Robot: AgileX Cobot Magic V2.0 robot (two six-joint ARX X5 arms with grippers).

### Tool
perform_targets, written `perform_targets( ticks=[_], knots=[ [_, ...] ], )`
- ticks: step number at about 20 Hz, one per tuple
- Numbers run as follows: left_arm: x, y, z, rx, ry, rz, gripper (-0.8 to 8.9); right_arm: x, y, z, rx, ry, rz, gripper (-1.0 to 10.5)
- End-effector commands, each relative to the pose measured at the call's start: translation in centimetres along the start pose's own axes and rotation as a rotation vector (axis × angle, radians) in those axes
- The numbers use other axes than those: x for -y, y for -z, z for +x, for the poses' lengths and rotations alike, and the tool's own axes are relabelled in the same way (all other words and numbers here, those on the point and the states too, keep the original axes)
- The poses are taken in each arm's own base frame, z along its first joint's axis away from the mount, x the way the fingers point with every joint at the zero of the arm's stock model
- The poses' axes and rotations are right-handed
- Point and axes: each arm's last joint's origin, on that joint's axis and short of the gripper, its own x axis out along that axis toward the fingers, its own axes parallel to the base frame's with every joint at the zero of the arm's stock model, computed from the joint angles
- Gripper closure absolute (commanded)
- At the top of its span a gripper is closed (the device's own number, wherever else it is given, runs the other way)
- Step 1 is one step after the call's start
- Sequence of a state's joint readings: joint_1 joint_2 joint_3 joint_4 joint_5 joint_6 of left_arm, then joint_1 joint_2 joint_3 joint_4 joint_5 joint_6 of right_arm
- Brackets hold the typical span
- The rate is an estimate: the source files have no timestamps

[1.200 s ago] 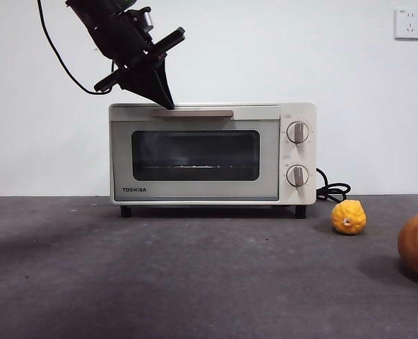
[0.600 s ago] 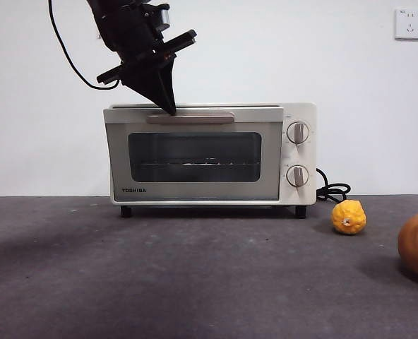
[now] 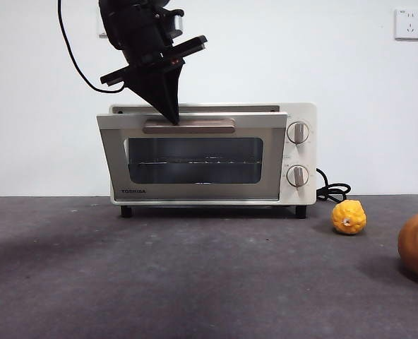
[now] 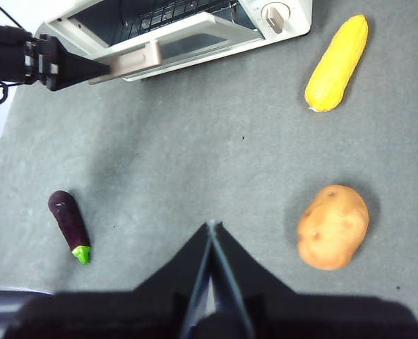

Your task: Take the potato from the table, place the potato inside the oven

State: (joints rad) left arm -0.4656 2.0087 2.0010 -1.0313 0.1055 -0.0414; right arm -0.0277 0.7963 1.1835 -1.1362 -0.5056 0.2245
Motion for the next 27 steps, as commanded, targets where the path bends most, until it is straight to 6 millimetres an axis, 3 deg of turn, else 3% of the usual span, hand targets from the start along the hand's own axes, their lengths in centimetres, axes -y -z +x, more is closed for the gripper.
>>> perform_targets(
  ticks=[1,8,14,20,27],
  knots=[
    [0.6,0.6,2.3,-0.066,-0.04,0.022,8.2,-0.1,0.0,-0.2,0.0,-0.005,-0.034,9.5],
    [3.0,1.4,2.8,-0.115,-0.102,0.055,8.2,0.0,0.5,-0.2,-0.044,0.004,-0.077,9.5],
    [3.2,2.8,4.0,-0.192,-0.107,0.025,8.2,0.1,1.0,-0.2,-0.088,0.009,-0.103,9.5],
    [3.9,5.3,6.8,-0.273,-0.112,0.007,8.2,0.1,1.2,-0.2,-0.106,0.011,-0.109,9.5],
    [4.5,5.9,6.9,-0.31,-0.106,0.024,8.2,0.1,1.2,-0.2,-0.107,0.011,-0.115,9.5]
  ],
)
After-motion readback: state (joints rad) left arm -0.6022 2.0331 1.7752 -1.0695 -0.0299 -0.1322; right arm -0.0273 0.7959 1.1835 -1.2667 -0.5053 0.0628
